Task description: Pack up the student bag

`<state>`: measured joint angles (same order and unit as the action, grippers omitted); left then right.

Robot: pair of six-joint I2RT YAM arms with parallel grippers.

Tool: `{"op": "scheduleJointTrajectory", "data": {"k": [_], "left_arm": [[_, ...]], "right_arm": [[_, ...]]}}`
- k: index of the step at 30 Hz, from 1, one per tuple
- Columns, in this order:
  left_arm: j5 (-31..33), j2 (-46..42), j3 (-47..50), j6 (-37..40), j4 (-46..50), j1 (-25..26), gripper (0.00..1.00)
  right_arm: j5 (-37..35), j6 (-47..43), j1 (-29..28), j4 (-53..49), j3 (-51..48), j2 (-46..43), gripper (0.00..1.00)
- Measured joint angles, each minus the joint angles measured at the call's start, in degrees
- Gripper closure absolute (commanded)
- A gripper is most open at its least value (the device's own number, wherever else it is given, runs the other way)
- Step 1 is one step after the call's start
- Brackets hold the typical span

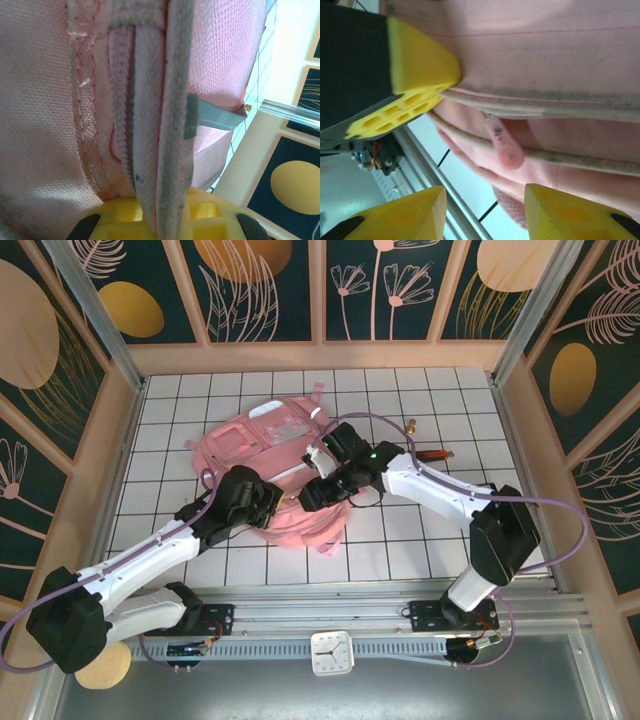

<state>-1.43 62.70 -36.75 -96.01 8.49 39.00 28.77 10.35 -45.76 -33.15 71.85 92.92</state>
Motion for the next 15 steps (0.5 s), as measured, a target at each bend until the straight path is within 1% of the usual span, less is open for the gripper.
{"op": "scheduleJointTrajectory", "data": {"k": [8,15], "left_arm": [[-0.68,-0.33,0.00,0.00,0.00,-0.04,1.00],[-1.03,-0.26,0.00,0.02,0.07,-0.11,1.00]], "right_arm": [[-1.09,0.07,-0.17,1.38,0.00,3.06,0.54],[-1.73,0.81,-2.29,1.75,0.98,4.68,0.54]]}}
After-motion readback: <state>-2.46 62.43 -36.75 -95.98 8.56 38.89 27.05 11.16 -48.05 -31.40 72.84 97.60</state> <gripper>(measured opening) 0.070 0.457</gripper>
